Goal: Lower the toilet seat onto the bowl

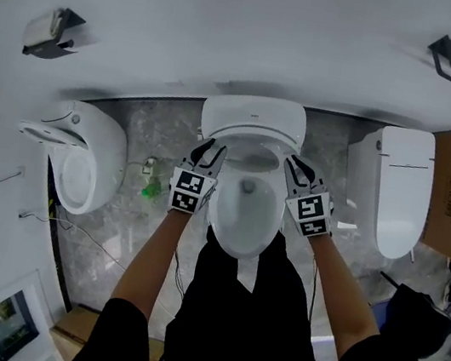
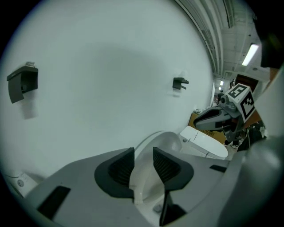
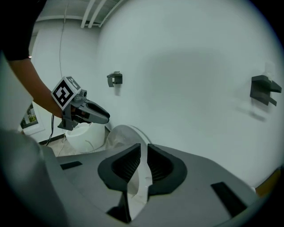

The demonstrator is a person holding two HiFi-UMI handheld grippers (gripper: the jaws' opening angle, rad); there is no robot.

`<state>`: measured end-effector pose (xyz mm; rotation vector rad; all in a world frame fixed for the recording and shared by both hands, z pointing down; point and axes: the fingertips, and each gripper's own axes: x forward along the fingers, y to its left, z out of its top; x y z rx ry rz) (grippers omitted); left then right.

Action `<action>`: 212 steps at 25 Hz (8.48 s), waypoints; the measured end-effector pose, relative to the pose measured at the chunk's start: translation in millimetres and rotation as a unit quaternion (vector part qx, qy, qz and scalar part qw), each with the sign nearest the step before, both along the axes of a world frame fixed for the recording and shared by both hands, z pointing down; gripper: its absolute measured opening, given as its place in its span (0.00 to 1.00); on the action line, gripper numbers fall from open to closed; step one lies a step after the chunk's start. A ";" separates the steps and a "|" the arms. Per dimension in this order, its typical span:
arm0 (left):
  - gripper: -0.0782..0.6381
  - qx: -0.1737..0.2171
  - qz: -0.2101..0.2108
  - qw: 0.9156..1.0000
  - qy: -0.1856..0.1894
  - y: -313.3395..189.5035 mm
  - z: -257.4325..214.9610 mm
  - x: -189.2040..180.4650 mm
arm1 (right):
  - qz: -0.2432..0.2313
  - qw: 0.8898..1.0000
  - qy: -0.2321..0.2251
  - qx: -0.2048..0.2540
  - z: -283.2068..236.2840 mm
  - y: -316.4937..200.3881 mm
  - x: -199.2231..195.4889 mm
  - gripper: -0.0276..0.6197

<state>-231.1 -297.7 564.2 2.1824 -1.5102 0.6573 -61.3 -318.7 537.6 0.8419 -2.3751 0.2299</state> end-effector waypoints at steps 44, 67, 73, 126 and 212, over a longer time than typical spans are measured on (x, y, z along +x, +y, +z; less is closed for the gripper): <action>0.26 -0.029 0.048 0.997 0.060 84.7 29.5 27.9 | 0.001 0.996 0.087 -0.013 59.1 62.2 -1.5 0.22; 0.28 -0.069 0.040 0.997 0.020 282.2 80.0 91.7 | 0.038 0.990 0.118 -0.065 114.3 255.3 70.1 0.23; 0.27 -0.074 -0.012 0.997 0.014 318.2 102.3 100.4 | 0.040 0.989 0.120 -0.073 133.6 289.2 79.5 0.23; 0.27 -0.176 0.062 0.977 -0.101 431.1 233.8 132.8 | -0.009 0.969 0.209 -0.135 262.7 398.2 110.3 0.28; 0.13 -0.089 -0.029 0.978 0.188 420.1 106.1 173.2 | 0.112 0.975 -0.043 -0.185 162.0 421.2 128.1 0.14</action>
